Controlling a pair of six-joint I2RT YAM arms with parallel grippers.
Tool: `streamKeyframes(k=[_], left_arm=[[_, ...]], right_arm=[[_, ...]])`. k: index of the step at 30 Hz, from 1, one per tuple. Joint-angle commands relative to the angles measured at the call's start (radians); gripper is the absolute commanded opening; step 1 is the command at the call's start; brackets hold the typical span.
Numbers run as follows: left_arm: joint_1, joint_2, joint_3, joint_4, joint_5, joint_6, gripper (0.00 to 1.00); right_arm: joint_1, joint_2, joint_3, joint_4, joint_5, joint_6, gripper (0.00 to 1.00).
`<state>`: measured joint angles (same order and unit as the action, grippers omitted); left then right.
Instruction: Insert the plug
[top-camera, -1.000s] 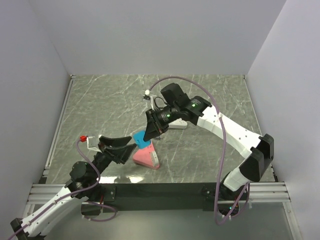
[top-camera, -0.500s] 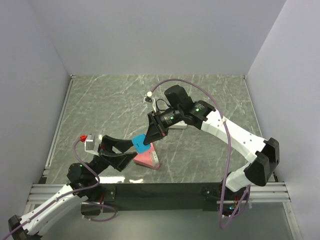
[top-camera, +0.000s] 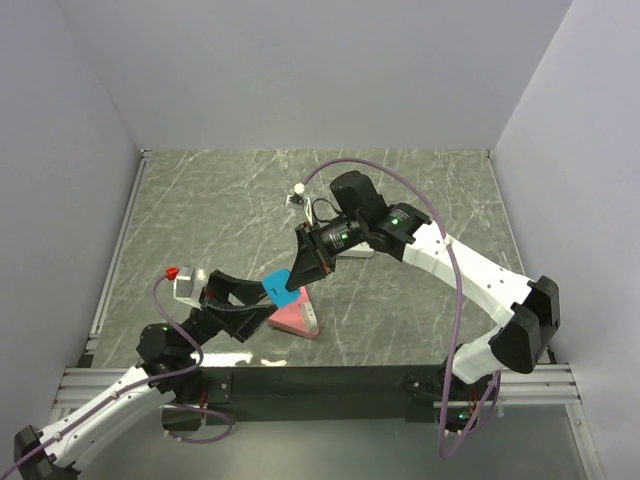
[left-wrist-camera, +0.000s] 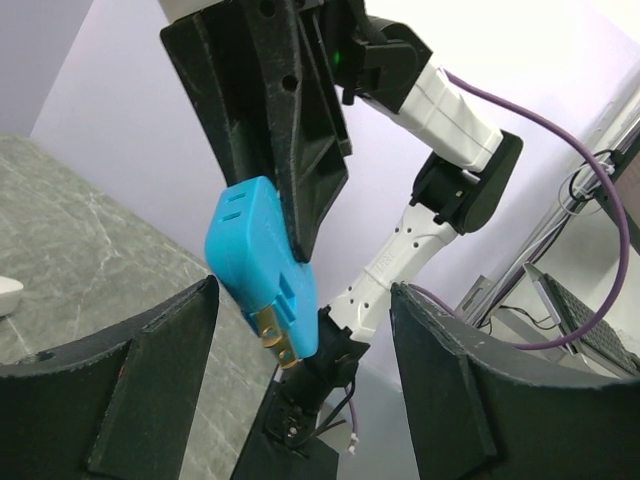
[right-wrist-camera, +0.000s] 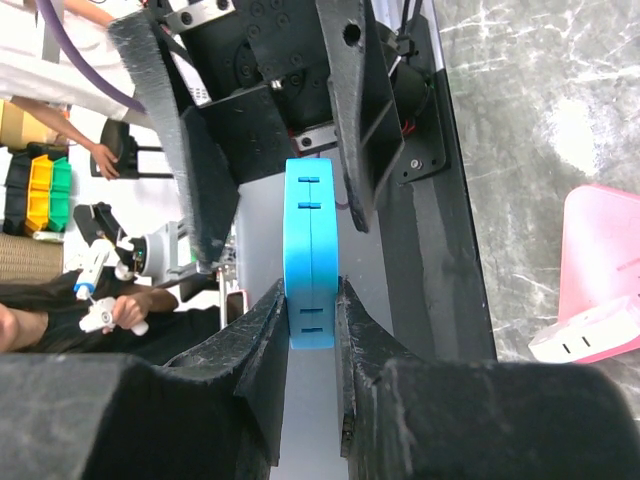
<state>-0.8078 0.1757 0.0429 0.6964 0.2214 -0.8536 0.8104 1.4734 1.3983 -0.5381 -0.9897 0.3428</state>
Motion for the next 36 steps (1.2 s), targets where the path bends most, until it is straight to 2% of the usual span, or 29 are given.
streamKeyframes(k=[1,5,13,23,26,29,30,32,33,35,36], left_arm=[[-0.001,0.025,-0.121,0.041,0.004,-0.021,0.74],[-0.001,0.044,-0.123,0.061,0.010,-0.030,0.69],[-0.001,0.054,-0.140,0.114,0.024,-0.056,0.47],[-0.001,0.110,-0.153,0.215,0.064,-0.091,0.29],[-0.001,0.122,-0.150,0.218,0.067,-0.093,0.19],[-0.001,0.130,-0.147,0.212,0.062,-0.098,0.01],[-0.001,0.130,-0.146,0.207,0.062,-0.098,0.01],[-0.001,0.128,-0.147,0.199,0.059,-0.098,0.16],[-0.001,0.124,-0.146,0.187,0.050,-0.096,0.43],[-0.001,0.104,-0.143,0.151,0.030,-0.090,0.71],[-0.001,0.094,-0.132,0.123,-0.002,-0.082,0.79]], right_arm=[[-0.004,-0.058,-0.005,0.043,-0.021,-0.014,0.00],[-0.004,-0.062,-0.010,0.046,-0.024,-0.018,0.00],[-0.004,-0.070,-0.025,0.044,-0.029,-0.036,0.00],[-0.004,-0.076,-0.033,0.033,-0.038,-0.093,0.00],[-0.002,-0.081,-0.047,0.043,-0.047,-0.099,0.00],[-0.002,-0.085,-0.058,0.050,-0.046,-0.100,0.00],[-0.002,-0.087,-0.059,0.050,-0.044,-0.100,0.00],[-0.001,-0.090,-0.059,0.052,-0.037,-0.097,0.00],[-0.002,-0.091,-0.059,0.056,-0.018,-0.094,0.00],[-0.002,-0.102,-0.061,0.070,0.005,-0.079,0.00],[-0.002,-0.108,-0.064,0.075,0.020,-0.077,0.00]])
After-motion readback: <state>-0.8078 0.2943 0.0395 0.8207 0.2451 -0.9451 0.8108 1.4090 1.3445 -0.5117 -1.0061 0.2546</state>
